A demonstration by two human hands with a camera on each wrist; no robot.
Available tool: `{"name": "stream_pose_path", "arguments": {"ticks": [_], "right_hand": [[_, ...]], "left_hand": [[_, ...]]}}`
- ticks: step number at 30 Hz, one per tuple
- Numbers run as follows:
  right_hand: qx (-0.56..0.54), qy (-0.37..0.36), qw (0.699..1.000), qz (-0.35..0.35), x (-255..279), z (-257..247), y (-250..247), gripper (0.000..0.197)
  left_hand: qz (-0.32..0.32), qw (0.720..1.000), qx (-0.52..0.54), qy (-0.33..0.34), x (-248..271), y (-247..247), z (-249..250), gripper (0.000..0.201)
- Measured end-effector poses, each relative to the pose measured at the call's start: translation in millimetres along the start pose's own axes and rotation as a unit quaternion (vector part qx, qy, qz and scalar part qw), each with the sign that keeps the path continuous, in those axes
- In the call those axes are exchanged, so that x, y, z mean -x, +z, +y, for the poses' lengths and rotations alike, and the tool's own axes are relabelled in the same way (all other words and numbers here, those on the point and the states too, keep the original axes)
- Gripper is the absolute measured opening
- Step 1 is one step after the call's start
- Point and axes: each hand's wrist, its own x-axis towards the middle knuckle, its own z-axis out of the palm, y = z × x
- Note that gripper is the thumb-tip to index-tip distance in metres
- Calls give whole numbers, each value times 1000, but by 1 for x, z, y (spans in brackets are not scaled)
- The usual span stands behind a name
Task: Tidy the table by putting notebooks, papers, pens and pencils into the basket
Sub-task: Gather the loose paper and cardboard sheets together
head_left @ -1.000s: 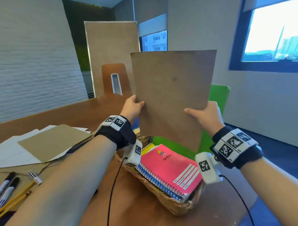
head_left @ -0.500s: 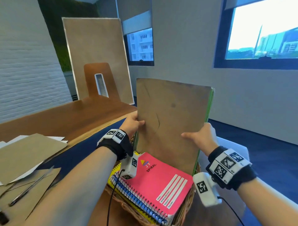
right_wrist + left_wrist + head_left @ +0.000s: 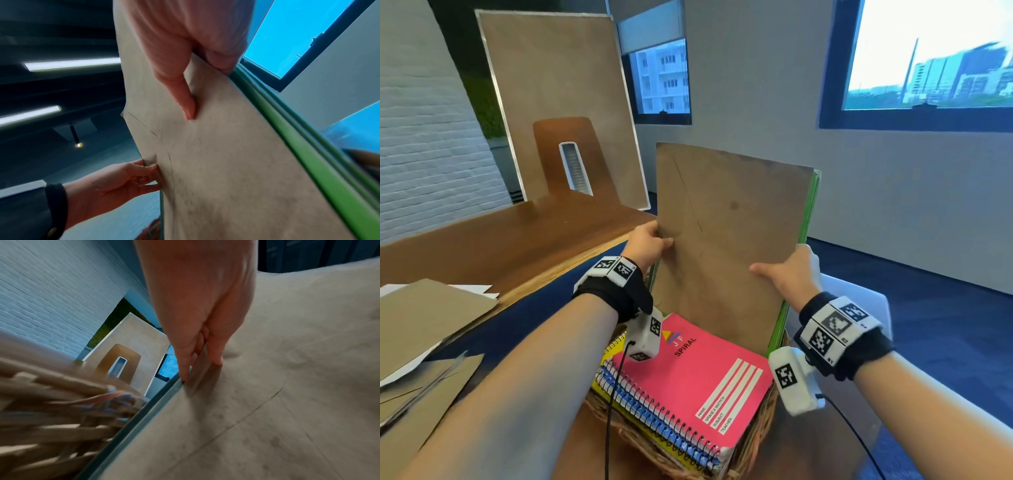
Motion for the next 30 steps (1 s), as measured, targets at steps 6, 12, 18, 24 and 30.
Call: {"name": "stream_pose_path", "arguments": {"ticks": [6, 12, 18, 24, 30], "right_hand": [[24, 8, 999, -22, 2, 6, 2, 41], [19, -47, 998, 34, -2, 10, 3, 39], [21, -106, 970, 218, -12, 14, -5, 87], [-190, 74, 979, 26, -12, 22, -3, 72], [-275, 75, 959, -3, -6, 12, 0, 29]], "left_hand": [[-23, 999, -25, -20, 2, -5, -20, 28], [-19, 996, -87, -11, -1, -1, -7, 30], [-4, 990, -141, -2, -4, 0, -9, 31], [7, 984, -174, -24, -7, 1, -11, 35], [-44, 981, -142, -122, -11, 1, -17, 70]]}}
